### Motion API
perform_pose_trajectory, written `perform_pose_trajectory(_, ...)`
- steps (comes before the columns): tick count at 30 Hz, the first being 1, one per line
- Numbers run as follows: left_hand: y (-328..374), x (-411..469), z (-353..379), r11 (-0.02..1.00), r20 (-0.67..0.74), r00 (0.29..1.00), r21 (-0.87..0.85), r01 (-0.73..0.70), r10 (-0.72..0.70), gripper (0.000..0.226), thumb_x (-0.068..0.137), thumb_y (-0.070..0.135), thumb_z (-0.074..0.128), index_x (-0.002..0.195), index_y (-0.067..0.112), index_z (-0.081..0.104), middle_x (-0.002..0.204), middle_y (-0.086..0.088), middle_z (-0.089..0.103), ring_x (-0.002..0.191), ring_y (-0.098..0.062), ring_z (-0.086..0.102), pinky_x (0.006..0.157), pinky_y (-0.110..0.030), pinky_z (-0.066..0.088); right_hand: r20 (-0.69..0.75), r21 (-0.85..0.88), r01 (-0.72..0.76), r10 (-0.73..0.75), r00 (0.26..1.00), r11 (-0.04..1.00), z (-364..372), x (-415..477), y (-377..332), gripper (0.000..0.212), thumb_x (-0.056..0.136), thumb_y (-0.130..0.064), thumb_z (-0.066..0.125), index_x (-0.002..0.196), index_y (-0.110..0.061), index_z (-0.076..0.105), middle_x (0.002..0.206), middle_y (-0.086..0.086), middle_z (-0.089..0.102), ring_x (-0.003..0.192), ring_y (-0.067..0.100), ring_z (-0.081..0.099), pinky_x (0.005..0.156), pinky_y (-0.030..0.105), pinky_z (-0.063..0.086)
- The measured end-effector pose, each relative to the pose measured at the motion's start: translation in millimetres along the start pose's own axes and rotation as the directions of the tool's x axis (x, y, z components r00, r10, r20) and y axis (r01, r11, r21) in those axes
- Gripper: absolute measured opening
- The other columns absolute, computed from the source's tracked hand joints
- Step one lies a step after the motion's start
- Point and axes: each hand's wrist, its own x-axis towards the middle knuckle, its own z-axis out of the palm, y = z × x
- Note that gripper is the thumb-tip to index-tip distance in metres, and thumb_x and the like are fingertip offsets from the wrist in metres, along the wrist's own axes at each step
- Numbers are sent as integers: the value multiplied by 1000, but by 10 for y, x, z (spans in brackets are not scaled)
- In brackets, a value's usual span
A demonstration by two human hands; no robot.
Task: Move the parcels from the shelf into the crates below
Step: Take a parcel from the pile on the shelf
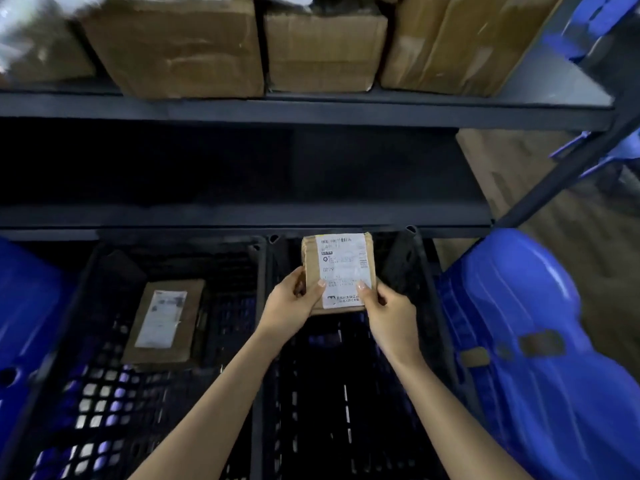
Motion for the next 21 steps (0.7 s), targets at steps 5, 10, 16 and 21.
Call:
perform_pose_trajectory(5, -481, 371, 224, 992, -53, 995, 87, 90, -86, 8, 91, 34, 57, 92, 41, 54, 92, 11, 71, 87, -8, 67, 77, -25, 52, 13, -68, -61, 62, 998, 996, 299, 253, 533, 30, 93, -37, 56, 113, -20, 69, 81, -16, 68, 74, -6, 62, 64, 4, 43)
perform_pose_trajectory(10, -971, 689, 531, 977, -170, 966, 57, 207, -195, 25, 91, 28, 56, 114, 19, 57, 92, 7, 66, 81, -10, 62, 68, -25, 48, 50, -82, -118, 122, 991, 990, 609, 457, 1060, 28, 93, -37, 56, 107, -18, 71, 76, -16, 66, 69, -12, 60, 58, 5, 42)
perform_pose_trajectory(16, -1433, 939, 876, 873, -196, 854, -202, 445, -481, 32, 96, 25, 50, 124, 10, 51, 114, -4, 60, 106, -25, 58, 84, -28, 43, 104, -62, -224, 229, 968, 973, 983, 643, 1571, 19, 93, -24, 59, 78, -15, 64, 67, -1, 63, 64, 7, 55, 59, 20, 41)
perform_pose_trajectory(21, -1701, 1199, 1013, 846, -404, 743, -236, 478, -533, 38, 93, 9, 52, 129, -5, 50, 129, -26, 55, 119, -37, 53, 99, -42, 42, 92, -200, -261, 283, 955, 944, 1259, 818, 1863, 31, 92, -30, 62, 95, -1, 72, 95, 21, 73, 89, 19, 66, 65, 26, 40)
